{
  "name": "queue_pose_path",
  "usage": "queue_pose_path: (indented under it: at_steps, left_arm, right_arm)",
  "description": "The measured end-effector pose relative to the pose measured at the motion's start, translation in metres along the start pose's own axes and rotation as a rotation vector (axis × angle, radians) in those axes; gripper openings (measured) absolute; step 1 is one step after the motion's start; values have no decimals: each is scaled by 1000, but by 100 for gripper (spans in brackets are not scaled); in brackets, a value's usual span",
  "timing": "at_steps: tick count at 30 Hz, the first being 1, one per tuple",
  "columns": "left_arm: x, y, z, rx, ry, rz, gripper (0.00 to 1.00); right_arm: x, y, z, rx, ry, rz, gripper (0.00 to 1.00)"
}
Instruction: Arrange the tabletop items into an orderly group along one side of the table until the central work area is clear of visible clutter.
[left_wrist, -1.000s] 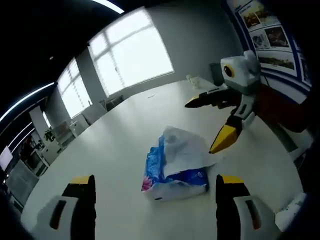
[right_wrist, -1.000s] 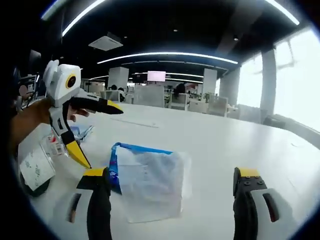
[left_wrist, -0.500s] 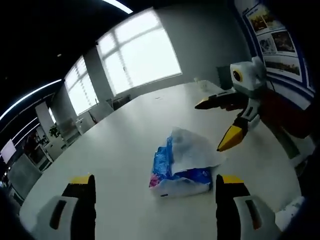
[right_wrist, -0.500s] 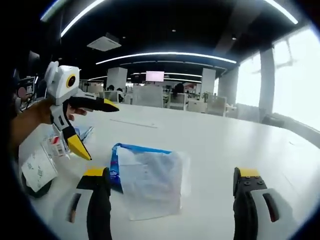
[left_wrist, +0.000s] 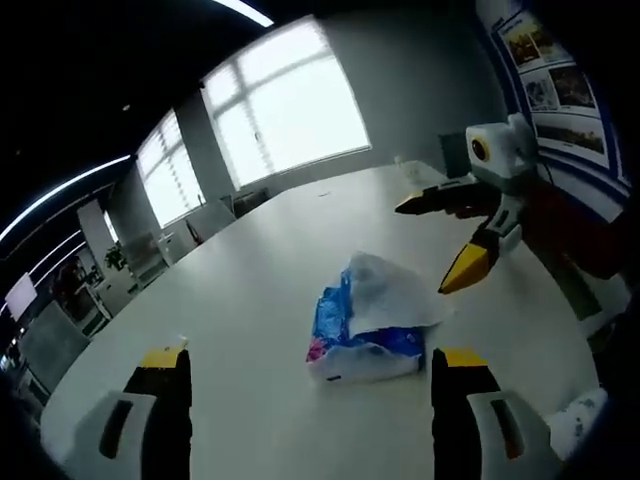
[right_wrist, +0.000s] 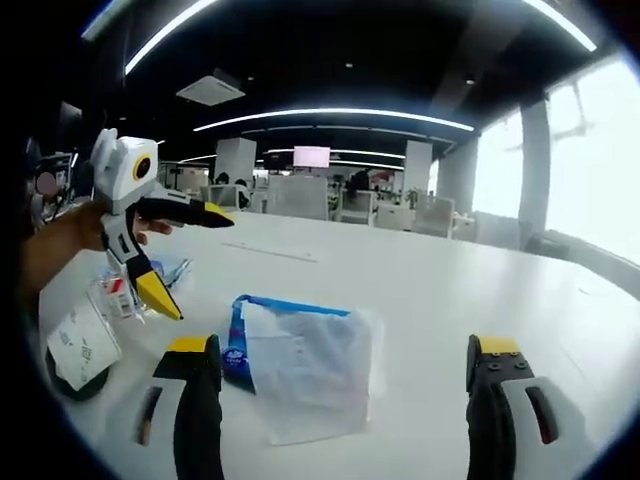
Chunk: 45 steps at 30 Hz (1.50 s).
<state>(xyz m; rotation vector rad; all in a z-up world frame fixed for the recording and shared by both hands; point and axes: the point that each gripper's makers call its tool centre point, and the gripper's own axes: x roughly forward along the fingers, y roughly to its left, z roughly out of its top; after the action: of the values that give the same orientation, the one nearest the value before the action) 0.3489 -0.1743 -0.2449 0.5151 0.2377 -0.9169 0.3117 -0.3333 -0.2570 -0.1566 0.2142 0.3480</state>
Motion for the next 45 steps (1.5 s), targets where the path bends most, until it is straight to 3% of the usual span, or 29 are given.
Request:
queue_pose_path:
  at_steps: [16,45]
  left_arm:
    - [-18,7,-15,-37,32,16,100]
    - [-65,22,-40,-119,28,71,100]
  right_arm:
    - [1,14,4,-8,10,24,100]
    - [4,45,15,-9,4,84,100]
